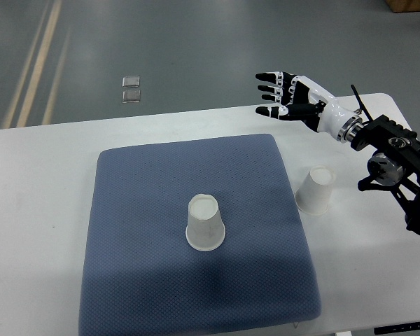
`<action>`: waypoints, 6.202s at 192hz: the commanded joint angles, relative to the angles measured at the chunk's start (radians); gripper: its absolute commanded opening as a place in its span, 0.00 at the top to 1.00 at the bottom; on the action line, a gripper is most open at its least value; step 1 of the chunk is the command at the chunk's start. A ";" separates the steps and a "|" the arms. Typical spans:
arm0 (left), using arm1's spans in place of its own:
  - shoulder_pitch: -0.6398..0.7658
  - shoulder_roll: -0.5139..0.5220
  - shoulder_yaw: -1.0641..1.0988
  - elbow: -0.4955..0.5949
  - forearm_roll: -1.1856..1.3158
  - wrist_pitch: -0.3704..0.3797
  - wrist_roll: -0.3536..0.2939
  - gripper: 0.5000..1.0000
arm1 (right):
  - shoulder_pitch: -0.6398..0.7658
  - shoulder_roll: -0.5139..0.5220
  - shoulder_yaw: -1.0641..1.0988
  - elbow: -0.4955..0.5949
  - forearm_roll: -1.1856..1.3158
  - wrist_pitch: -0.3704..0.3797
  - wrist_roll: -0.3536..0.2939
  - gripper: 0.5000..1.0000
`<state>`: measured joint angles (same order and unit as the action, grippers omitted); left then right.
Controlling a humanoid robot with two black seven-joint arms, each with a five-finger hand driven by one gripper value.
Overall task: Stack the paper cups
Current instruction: 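Lower the right hand around the standing white cup and close fingers, then lift the cup with the right hand over the inverted cup on the pad, then lower the held cup onto the inverted cup with the right hand, then open the right hand and withdraw it from the stacked cups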
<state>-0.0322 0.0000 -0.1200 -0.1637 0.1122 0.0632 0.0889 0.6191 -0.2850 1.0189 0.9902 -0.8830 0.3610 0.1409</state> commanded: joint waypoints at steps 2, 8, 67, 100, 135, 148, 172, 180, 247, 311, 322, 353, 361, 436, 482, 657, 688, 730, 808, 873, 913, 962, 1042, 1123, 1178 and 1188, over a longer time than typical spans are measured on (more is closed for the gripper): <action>0.000 0.000 0.000 0.000 0.000 0.000 0.000 0.00 | -0.001 -0.072 -0.034 0.047 -0.113 0.038 0.008 0.16; 0.000 0.000 0.000 0.000 0.000 0.000 0.000 0.00 | -0.002 -0.100 -0.051 0.068 -0.151 0.038 0.008 0.16; 0.000 0.000 0.000 0.000 0.001 0.000 0.000 0.00 | -0.001 -0.321 -0.157 0.199 -0.441 0.085 0.104 0.16; 0.000 0.000 -0.001 0.001 0.000 0.000 0.000 0.00 | 0.001 -0.419 -0.238 0.274 -0.530 0.090 0.131 0.16; 0.000 0.000 0.000 0.000 0.000 0.000 0.000 0.00 | 0.001 -0.439 -0.272 0.288 -0.603 0.081 0.149 0.16; 0.000 0.000 0.000 0.000 0.000 0.000 0.000 0.00 | 0.001 -0.445 -0.286 0.289 -0.610 0.070 0.151 0.16; 0.000 0.000 0.000 0.001 0.000 0.000 0.000 0.00 | -0.001 -0.445 -0.293 0.289 -0.636 0.024 0.151 0.16; 0.000 0.000 -0.001 0.000 0.001 0.000 0.000 0.00 | -0.001 -0.445 -0.306 0.288 -0.660 0.010 0.151 0.16; 0.000 0.000 0.000 0.000 0.000 0.000 0.000 0.00 | -0.006 -0.445 -0.421 0.246 -0.797 -0.152 0.154 0.16; 0.000 0.000 0.000 0.000 0.000 0.000 0.000 0.00 | -0.007 -0.431 -0.422 0.209 -0.857 -0.180 0.163 0.20; 0.000 0.000 0.000 0.000 0.000 0.000 0.000 0.00 | -0.007 -0.430 -0.422 0.206 -0.857 -0.183 0.163 0.23; 0.000 0.000 0.000 0.000 0.001 0.000 0.000 0.00 | -0.006 -0.425 -0.422 0.203 -0.860 -0.185 0.163 0.33; 0.000 0.000 0.000 0.000 0.000 0.000 0.000 0.00 | -0.006 -0.424 -0.422 0.203 -0.860 -0.185 0.163 0.36; 0.000 0.000 0.000 0.000 0.000 0.000 0.000 0.00 | -0.004 -0.424 -0.418 0.199 -0.858 -0.185 0.164 0.79; 0.000 0.000 0.000 0.000 0.000 0.001 0.000 0.00 | 0.001 -0.425 -0.402 0.202 -0.855 -0.209 0.178 0.86; 0.000 0.000 0.000 0.000 0.000 0.000 0.000 0.00 | 0.264 -0.307 -0.269 0.545 -0.668 0.150 0.210 0.86; 0.000 0.000 0.000 0.000 0.000 0.000 0.000 0.00 | 0.275 -0.243 -0.270 0.547 -0.783 0.154 0.207 0.85; 0.000 0.000 0.000 0.001 0.000 0.000 0.000 0.00 | 0.274 -0.214 -0.289 0.551 -0.847 0.156 0.207 0.85; 0.000 0.000 0.000 0.000 0.000 0.000 0.000 0.00 | 0.267 -0.209 -0.298 0.571 -0.881 0.205 0.215 0.82; 0.000 0.000 0.000 0.000 0.000 0.000 0.000 0.00 | 0.246 -0.204 -0.298 0.587 -0.883 0.213 0.210 0.82; 0.000 0.000 0.000 0.000 0.001 0.000 0.000 0.00 | 0.246 -0.204 -0.298 0.587 -0.896 0.202 0.209 0.83; 0.000 0.000 -0.001 0.000 0.000 0.001 0.000 0.00 | 0.246 -0.204 -0.296 0.585 -0.899 0.200 0.209 0.83; 0.000 0.000 -0.001 0.000 0.000 0.000 0.000 0.00 | 0.203 -0.175 -0.298 0.573 -0.950 0.151 0.207 0.82; 0.000 0.000 0.000 0.001 0.000 0.000 0.000 0.00 | 0.182 -0.164 -0.298 0.561 -0.964 0.141 0.209 0.27; 0.000 0.000 -0.001 0.000 0.000 0.000 0.000 0.00 | 0.180 -0.172 -0.293 0.548 -0.961 0.139 0.209 0.17; 0.000 0.000 0.000 0.000 0.000 0.000 0.000 0.00 | 0.179 -0.172 -0.284 0.541 -0.956 0.138 0.209 0.17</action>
<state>-0.0322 0.0000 -0.1199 -0.1635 0.1123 0.0631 0.0890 0.8001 -0.4558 0.7225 1.5402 -1.8467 0.5010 0.3497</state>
